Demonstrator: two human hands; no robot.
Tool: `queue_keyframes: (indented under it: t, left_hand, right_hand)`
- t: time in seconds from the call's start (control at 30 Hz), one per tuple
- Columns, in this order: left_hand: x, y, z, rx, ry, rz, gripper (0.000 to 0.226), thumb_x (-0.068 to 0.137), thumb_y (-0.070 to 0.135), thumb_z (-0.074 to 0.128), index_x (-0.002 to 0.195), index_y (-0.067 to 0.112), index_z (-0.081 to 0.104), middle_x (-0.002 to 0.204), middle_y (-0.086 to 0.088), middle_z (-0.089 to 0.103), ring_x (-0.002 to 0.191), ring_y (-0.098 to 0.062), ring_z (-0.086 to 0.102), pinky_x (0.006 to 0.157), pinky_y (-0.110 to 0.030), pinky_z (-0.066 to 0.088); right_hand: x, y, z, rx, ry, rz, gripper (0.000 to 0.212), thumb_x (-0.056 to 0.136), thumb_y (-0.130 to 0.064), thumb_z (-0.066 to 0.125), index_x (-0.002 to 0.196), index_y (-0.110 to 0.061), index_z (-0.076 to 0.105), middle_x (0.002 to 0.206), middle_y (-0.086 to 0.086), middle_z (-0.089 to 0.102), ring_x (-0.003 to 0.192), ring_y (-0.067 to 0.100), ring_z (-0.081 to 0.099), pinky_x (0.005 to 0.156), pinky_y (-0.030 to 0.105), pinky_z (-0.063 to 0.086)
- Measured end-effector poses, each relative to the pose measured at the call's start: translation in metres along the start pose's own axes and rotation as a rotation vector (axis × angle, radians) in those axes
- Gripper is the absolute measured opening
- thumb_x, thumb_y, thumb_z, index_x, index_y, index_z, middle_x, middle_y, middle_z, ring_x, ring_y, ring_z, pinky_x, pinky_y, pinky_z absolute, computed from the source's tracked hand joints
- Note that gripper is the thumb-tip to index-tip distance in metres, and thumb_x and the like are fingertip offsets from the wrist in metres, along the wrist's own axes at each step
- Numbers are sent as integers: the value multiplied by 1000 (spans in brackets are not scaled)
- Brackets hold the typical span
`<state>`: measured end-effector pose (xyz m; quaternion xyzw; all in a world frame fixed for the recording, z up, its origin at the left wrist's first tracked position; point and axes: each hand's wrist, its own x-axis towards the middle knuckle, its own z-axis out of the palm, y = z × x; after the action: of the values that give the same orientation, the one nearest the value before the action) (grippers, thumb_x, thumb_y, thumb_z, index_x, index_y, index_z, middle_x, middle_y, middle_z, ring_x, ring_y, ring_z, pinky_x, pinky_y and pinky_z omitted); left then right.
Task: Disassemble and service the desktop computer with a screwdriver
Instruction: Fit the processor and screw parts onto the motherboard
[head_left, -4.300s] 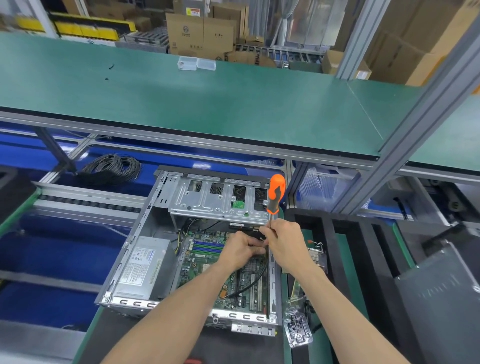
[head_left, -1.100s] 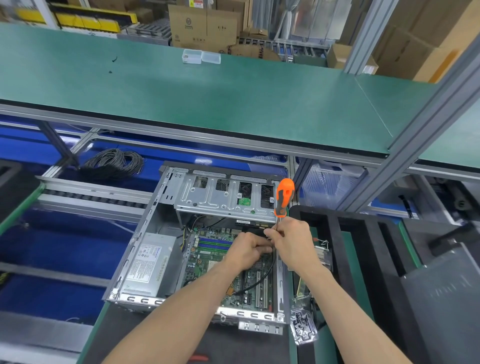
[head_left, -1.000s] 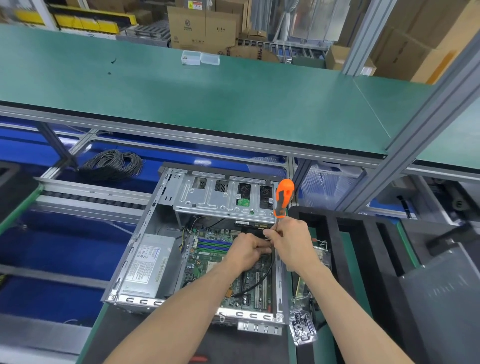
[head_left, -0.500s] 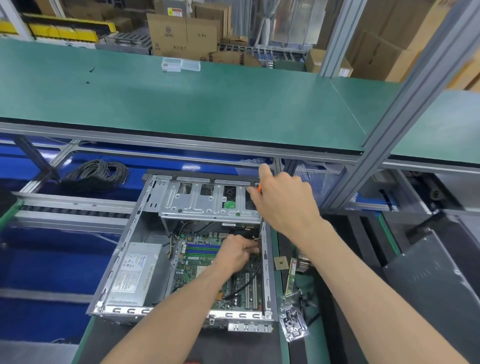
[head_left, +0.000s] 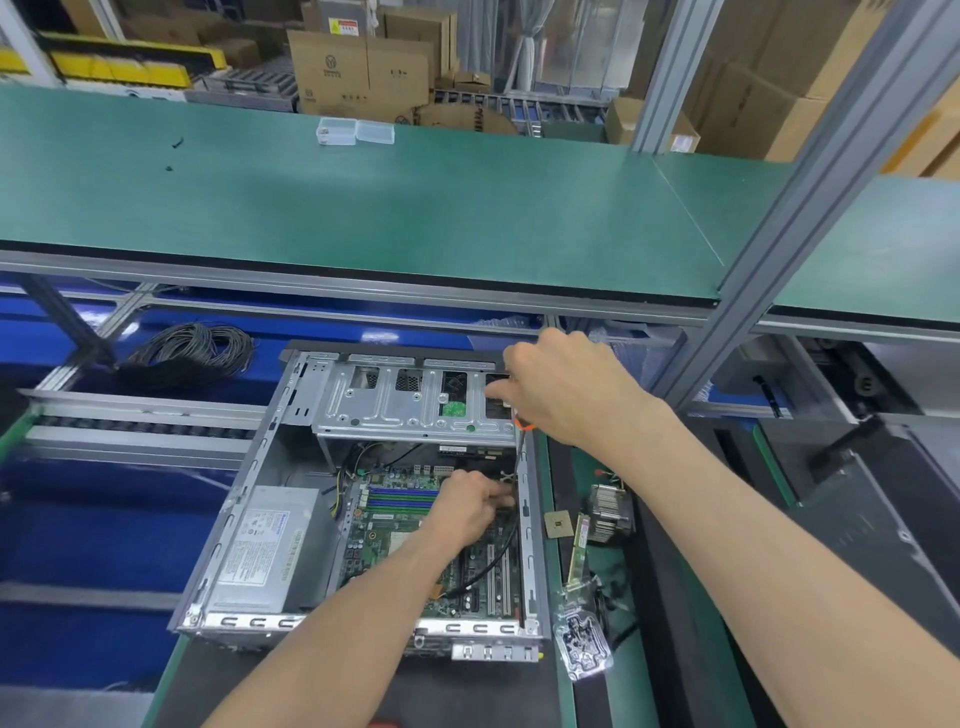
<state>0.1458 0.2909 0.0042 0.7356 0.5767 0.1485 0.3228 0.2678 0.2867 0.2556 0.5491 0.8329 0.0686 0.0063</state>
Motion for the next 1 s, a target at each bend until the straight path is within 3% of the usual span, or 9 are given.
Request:
queue_keyframes:
  t: [0.13,0.2,0.4,0.53,0.63,0.73,0.83,0.9,1.0]
  left_hand:
    - [-1,0,-1,14,-24,-3,27,99,13,61,122,22,72,119,0,72,110,-16,68,105,-30,48]
    - [-2,0,-3,25,-37,4,24,99,21,62,121,24,72,119,1,72,109,-17,69,102,-30,49]
    - [-3,4,-4,35,-40,-21,25,99,23,61,121,26,72,118,-1,73,107,-18,69,99,-31,52]
    - [-4,4,-4,89,-87,-41,23,101,28,58,118,27,74,114,-6,74,101,-25,70,91,-34,56]
    - [-3,5,0,162,-136,-63,23,102,29,55,113,23,74,105,-10,73,91,-27,68,76,-30,51]
    - [-2,9,5,213,-184,-79,24,101,27,57,113,13,71,102,-12,66,80,-24,58,77,-32,46]
    - [2,9,8,236,-222,-78,22,98,20,62,115,7,67,107,-14,64,84,-25,59,84,-34,52]
    - [3,10,9,260,-228,-69,19,96,17,61,109,2,65,105,-18,62,90,-31,61,83,-37,52]
    - [5,11,10,285,-225,-61,16,95,14,61,104,1,64,105,-19,62,88,-31,59,77,-36,50]
  right_hand:
    - [1,3,-2,163,-114,-103,6,92,-20,56,93,-15,57,85,3,53,84,29,53,71,38,47]
    - [-1,4,-8,272,-193,-143,18,81,-10,62,93,-23,60,94,-4,55,85,20,52,68,35,44]
    - [-4,1,-5,70,-66,16,33,97,-52,50,88,-21,46,72,-1,33,72,30,41,66,39,38]
    - [0,-4,-6,160,-124,-89,5,93,-20,56,93,-15,57,89,6,56,85,31,52,71,38,47]
    - [0,-5,-11,279,-212,-166,19,78,-7,63,84,-24,57,94,-4,52,86,21,51,66,32,40]
    - [-1,-11,-11,271,-152,-148,11,77,-20,64,79,-24,54,89,-3,49,82,27,54,64,35,43]
    - [2,-14,-8,61,-67,-23,31,96,-47,55,85,-19,48,73,1,34,72,30,42,65,38,36]
    - [6,-18,-8,65,-80,-40,22,99,-34,53,93,-13,55,72,1,32,75,32,42,66,39,37]
    - [8,-20,-8,179,-157,-128,11,85,-9,56,92,-14,62,88,6,56,83,32,55,69,38,48]
